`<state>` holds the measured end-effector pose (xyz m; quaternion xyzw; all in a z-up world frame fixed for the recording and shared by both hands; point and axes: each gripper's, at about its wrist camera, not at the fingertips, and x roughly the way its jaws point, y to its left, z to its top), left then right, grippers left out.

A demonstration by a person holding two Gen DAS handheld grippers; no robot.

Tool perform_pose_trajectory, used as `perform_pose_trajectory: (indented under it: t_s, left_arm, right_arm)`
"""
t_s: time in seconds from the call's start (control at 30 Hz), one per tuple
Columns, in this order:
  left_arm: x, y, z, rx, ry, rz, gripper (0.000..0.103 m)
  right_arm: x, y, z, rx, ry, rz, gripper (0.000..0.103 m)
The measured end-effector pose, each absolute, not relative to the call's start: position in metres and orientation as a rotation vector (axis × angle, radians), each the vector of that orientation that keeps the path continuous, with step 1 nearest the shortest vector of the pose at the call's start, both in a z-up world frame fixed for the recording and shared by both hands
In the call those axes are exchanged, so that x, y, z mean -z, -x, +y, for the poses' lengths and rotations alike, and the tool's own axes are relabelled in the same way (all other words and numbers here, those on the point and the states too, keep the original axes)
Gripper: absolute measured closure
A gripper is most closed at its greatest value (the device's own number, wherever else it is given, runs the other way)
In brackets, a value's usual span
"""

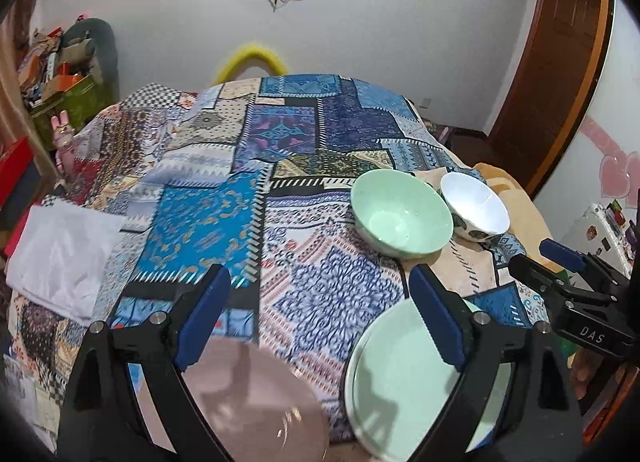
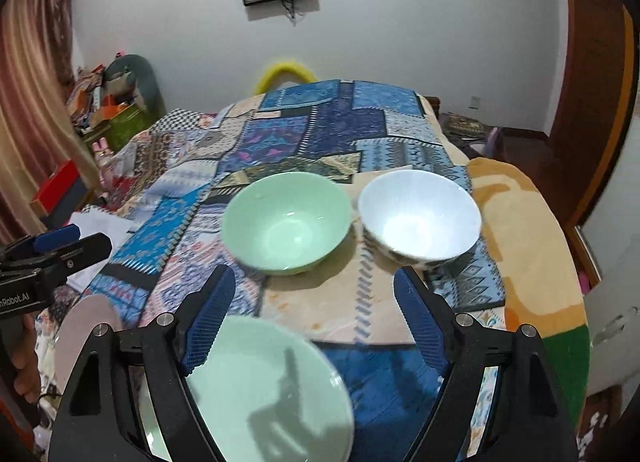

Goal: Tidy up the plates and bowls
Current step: 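Grasp the mint green bowl rim with the left tool while the right tool grips it too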

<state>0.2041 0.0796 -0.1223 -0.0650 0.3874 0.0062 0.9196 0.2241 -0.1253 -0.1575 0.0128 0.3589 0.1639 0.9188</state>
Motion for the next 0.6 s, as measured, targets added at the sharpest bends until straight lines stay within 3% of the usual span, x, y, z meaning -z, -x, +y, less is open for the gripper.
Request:
perform_pose_trajectory:
  t_s: [0.43,0.6]
  left_arm:
    - [0.171,-0.294,0.053,0.042,0.105,0.918,0.012]
    - [0.193,-0.321,0.051,0.041,0.096,0.960,0.012]
  right_arm:
    - [0.201,-0.281,-0.132,-0.324,-0.136,0.841,0.024]
    - [0.213,-0.296,-0.125,-0.364,-0.129,0.896,0.048]
